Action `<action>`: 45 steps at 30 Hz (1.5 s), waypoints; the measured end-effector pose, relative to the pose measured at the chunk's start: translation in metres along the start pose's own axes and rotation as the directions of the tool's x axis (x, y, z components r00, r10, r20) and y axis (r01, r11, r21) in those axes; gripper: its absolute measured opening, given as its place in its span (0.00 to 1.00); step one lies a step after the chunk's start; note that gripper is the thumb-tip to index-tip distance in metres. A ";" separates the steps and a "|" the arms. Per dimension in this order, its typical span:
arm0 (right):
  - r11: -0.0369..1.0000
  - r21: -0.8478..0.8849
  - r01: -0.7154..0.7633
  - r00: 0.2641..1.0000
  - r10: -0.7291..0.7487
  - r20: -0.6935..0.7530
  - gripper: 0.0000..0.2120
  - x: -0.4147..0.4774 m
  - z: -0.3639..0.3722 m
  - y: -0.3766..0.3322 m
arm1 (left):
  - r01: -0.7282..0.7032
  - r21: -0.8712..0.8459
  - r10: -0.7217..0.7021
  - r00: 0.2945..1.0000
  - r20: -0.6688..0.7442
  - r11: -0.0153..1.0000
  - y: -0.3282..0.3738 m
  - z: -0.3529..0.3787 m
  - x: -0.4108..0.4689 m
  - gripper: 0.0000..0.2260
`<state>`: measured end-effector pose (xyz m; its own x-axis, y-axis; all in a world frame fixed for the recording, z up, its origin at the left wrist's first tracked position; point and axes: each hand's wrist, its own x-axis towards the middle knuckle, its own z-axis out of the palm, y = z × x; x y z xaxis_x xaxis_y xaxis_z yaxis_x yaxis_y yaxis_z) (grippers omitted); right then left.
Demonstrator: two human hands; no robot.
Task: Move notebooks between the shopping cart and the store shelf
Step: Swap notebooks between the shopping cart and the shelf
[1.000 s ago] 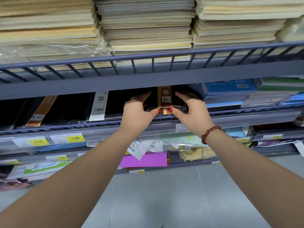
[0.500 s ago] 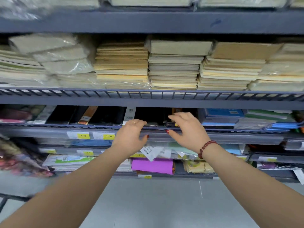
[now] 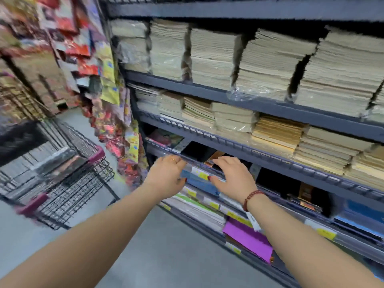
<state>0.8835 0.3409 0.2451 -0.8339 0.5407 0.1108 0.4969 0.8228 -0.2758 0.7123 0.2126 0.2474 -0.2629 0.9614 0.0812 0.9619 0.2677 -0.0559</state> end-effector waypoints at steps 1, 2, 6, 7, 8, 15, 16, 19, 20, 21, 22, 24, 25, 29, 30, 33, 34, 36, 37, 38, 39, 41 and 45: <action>1.000 -0.001 0.022 1.000 -0.022 -0.004 0.26 0.007 0.000 -0.018 | 0.041 0.012 -0.041 0.999 -0.012 0.999 -0.016 -0.007 -0.011 0.22; 0.999 -0.005 0.045 0.999 -0.045 0.000 0.26 0.014 0.000 -0.037 | 0.084 0.017 -0.084 0.996 -0.017 0.996 -0.033 -0.014 -0.022 0.22; 0.984 -0.073 0.164 0.986 -0.162 0.028 0.26 0.043 0.004 -0.113 | 0.223 0.021 -0.221 0.973 -0.064 0.975 -0.100 -0.037 -0.070 0.18; 0.977 -0.093 0.192 0.981 -0.189 0.033 0.26 0.050 0.005 -0.134 | 0.251 0.024 -0.249 0.966 -0.070 0.968 -0.118 -0.042 -0.084 0.17; 0.971 -0.105 0.217 0.976 -0.214 0.038 0.26 0.058 0.007 -0.157 | 0.270 0.028 -0.267 0.961 -0.073 0.963 -0.137 -0.046 -0.099 0.17; 0.912 -0.160 0.379 0.926 -0.374 0.057 0.23 0.112 0.031 -0.311 | 0.391 0.091 -0.386 0.920 -0.071 0.916 -0.276 -0.070 -0.202 0.18; 0.906 -0.156 0.394 0.919 -0.388 0.071 0.23 0.120 0.037 -0.329 | 0.420 0.084 -0.415 0.907 -0.074 0.904 -0.294 -0.071 -0.215 0.18; 0.897 -0.117 0.426 0.904 -0.416 0.096 0.25 0.140 0.051 -0.377 | 0.497 0.059 -0.491 0.867 -0.088 0.866 -0.339 -0.071 -0.249 0.20; 0.892 -0.113 0.438 0.898 -0.427 0.104 0.26 0.146 0.056 -0.391 | 0.519 0.054 -0.513 0.853 -0.092 0.853 -0.352 -0.070 -0.257 0.20; 0.883 -0.115 0.455 0.889 -0.444 0.111 0.26 0.153 0.061 -0.405 | 0.537 0.049 -0.532 0.841 -0.097 0.842 -0.363 -0.069 -0.265 0.19; 0.873 -0.117 0.474 0.879 -0.461 0.121 0.26 0.159 0.066 -0.417 | 0.555 0.040 -0.550 0.830 -0.098 0.831 -0.374 -0.067 -0.271 0.20; 0.854 -0.107 0.509 0.858 -0.494 0.142 0.26 0.174 0.076 -0.441 | 0.581 0.037 -0.576 0.812 -0.096 0.813 -0.394 -0.066 -0.279 0.20; 0.844 -0.100 0.527 0.847 -0.510 0.151 0.26 0.183 0.082 -0.451 | 0.590 0.039 -0.585 0.805 -0.097 0.806 -0.404 -0.065 -0.281 0.20; 0.815 -0.097 0.571 0.816 -0.550 0.180 0.26 0.223 0.104 -0.488 | 0.620 0.033 -0.614 0.782 -0.102 0.784 -0.447 -0.063 -0.280 0.17; 0.808 -0.096 0.582 0.808 -0.561 0.180 0.26 0.236 0.110 -0.496 | 0.619 0.050 -0.613 0.783 -0.105 0.784 -0.459 -0.061 -0.277 0.17; 0.790 -0.078 0.608 0.788 -0.589 0.181 0.25 0.279 0.124 -0.516 | 0.641 0.061 -0.635 0.767 -0.087 0.765 -0.497 -0.055 -0.265 0.18; 0.788 -0.068 0.612 0.785 -0.594 0.177 0.25 0.294 0.129 -0.522 | 0.648 0.056 -0.643 0.761 -0.084 0.759 -0.509 -0.054 -0.261 0.19; 0.799 -0.036 0.601 0.790 -0.586 0.181 0.25 0.321 0.136 -0.533 | 0.667 0.038 -0.663 0.745 -0.078 0.744 -0.531 -0.054 -0.253 0.20; 0.802 -0.027 0.596 0.791 -0.582 0.187 0.25 0.333 0.140 -0.538 | 0.675 0.025 -0.672 0.737 -0.076 0.738 -0.542 -0.054 -0.249 0.20; 0.800 -0.028 0.599 0.789 -0.584 0.191 0.25 0.345 0.144 -0.543 | 0.680 0.016 -0.677 0.732 -0.078 0.733 -0.553 -0.052 -0.246 0.20; 0.795 -0.035 0.606 0.784 -0.590 0.193 0.25 0.356 0.148 -0.549 | 0.684 0.014 -0.681 0.728 -0.080 0.730 -0.563 -0.050 -0.243 0.20; 0.792 -0.030 0.610 0.781 -0.593 0.197 0.25 0.376 0.156 -0.561 | 0.686 0.005 -0.683 0.726 -0.087 0.728 -0.584 -0.049 -0.240 0.20; 0.803 -0.039 0.595 0.788 -0.574 0.224 0.27 0.405 0.174 -0.585 | 0.664 0.034 -0.661 0.748 -0.060 0.747 -0.629 -0.040 -0.236 0.21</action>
<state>0.2138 0.0482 0.2855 -0.9959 -0.0850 0.0319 -0.0882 0.9891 -0.1183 0.1726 -0.1853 0.3029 -0.8283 0.5379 0.1569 0.5416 0.8404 -0.0219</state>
